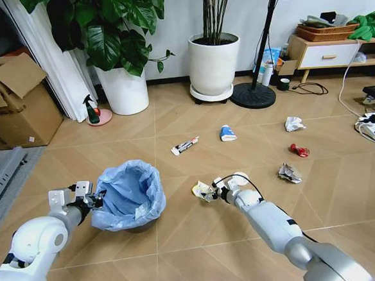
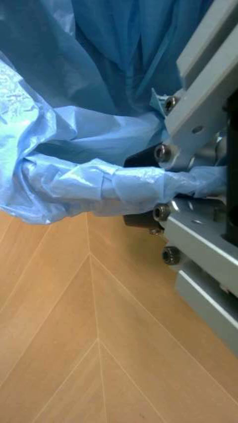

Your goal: Pick up the trash bin and place the garbage on the floor into it.

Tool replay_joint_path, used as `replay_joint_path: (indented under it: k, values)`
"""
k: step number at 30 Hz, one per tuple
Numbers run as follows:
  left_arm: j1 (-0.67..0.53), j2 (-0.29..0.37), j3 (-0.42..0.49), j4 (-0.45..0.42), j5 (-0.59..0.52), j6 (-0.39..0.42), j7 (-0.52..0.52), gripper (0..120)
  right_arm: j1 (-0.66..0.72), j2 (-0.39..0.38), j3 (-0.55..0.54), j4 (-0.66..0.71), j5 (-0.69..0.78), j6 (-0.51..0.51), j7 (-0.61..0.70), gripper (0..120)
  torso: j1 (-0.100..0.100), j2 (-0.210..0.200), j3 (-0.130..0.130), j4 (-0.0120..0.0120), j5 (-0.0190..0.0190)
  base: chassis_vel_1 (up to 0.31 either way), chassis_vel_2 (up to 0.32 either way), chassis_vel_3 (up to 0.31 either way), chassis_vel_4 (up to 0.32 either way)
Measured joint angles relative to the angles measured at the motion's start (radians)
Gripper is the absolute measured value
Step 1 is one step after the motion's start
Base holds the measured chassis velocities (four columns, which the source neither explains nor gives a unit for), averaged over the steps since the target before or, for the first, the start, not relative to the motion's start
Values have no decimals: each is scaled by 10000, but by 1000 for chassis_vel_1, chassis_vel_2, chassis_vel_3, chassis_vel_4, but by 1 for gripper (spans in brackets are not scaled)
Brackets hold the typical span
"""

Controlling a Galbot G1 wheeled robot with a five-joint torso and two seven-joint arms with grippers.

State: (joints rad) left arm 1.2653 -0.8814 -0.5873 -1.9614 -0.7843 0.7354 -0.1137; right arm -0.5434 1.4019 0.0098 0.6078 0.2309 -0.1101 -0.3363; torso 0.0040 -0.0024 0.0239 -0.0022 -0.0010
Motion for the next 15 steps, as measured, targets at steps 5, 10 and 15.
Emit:
replay_joint_path:
  k: [5, 10, 15]
  values:
    - [-20, 15, 70, 3, 0, 0, -72, 0, 217, 326, 220, -537, -236, 35, -38, 100, 0, 0, 0, 0, 0, 0, 0, 0, 0]
    - [-36, 26, 110, 9, -4, 0, -107, 0, 397, 587, 484, -1034, -470, 44, -109, 100, 0, 0, 0, 0, 0, 0, 0, 0, 0]
    - [-61, 3, 156, 40, -2, 0, -112, 0, 478, 795, 823, -1499, -799, 108, -151, 100, 0, 0, 0, 0, 0, 0, 0, 0, 0]
